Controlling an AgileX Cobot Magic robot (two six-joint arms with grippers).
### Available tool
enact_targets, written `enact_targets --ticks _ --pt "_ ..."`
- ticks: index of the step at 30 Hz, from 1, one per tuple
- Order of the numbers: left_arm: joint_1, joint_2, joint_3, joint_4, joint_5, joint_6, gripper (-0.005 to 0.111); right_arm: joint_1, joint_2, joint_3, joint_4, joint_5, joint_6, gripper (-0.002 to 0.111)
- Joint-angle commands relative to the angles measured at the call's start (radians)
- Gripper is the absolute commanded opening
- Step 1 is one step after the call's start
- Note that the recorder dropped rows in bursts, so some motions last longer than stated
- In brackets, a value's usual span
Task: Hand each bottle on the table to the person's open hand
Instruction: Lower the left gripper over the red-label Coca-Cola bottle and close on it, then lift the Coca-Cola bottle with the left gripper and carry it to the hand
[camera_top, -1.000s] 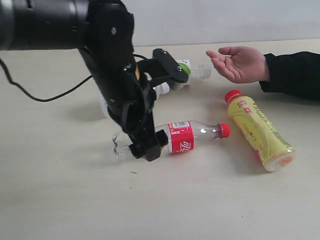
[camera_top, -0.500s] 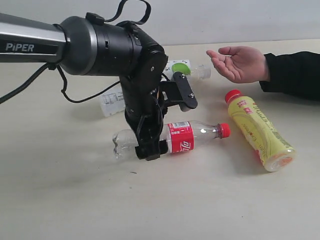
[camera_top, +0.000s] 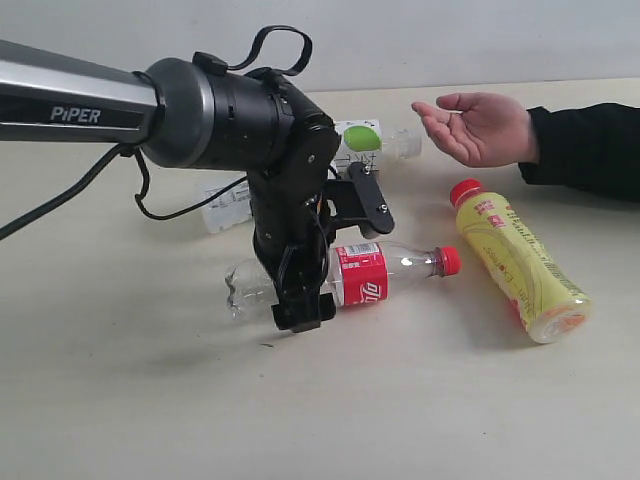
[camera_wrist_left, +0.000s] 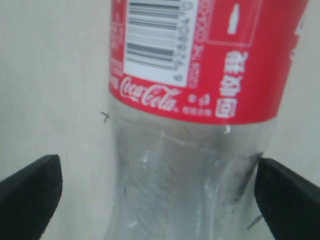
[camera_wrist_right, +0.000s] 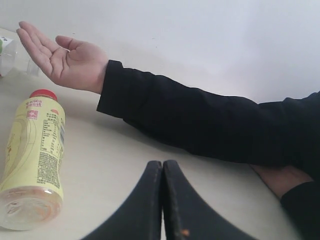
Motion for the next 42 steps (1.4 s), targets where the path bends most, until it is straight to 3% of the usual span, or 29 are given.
enact_targets --ticks 1,4,6,8,12,13,22,28,35,38,42 --pt "-0.005 -0.002 -0.007 0.005 -0.005 0.003 0.104 -0.006 -0.005 0.005 -0.008 -0.004 -0.007 0.0" --pt "-0.005 -0.002 -0.007 0.002 -0.003 0.003 0.1 -0.006 -0.005 0.005 -0.008 -0.004 -0.007 0.0" --pt "-0.005 -0.002 -0.007 0.002 0.0 0.003 0.087 -0.006 -0.005 0.005 -0.008 -0.004 -0.007 0.0" --pt "-0.005 -0.002 -0.007 0.002 0.003 0.003 0.067 -0.006 -0.005 0.005 -0.008 -0.004 -0.007 0.0" --pt "-0.005 -0.002 -0.007 0.002 0.005 0.003 0.009 -0.006 -0.005 0.005 -0.008 -0.004 -0.007 0.0" --pt "-0.005 -0.002 -0.007 0.002 0.012 0.007 0.001 -0.006 -0.005 0.005 -0.008 -0.004 -0.007 0.0" --pt "-0.024 -0.045 -0.007 0.002 0.136 -0.156 0.001 -0.006 -0.005 0.005 -0.008 -0.004 -0.007 0.0" --pt "-0.118 -0.083 -0.062 0.002 0.289 -0.403 0.001 -0.006 -0.005 0.005 -0.008 -0.004 -0.007 0.0" --pt "-0.244 -0.084 -0.311 0.0 0.342 -0.702 0.001 -0.006 -0.005 0.005 -0.008 -0.004 -0.007 0.0" --pt "-0.249 -0.084 -0.427 -0.031 0.289 -0.801 0.001 -0.006 -0.005 0.005 -0.008 -0.004 -0.007 0.0" --pt "-0.202 -0.07 -0.571 -0.161 0.178 -0.887 0.001 -0.006 -0.005 0.005 -0.008 -0.004 -0.007 0.0"
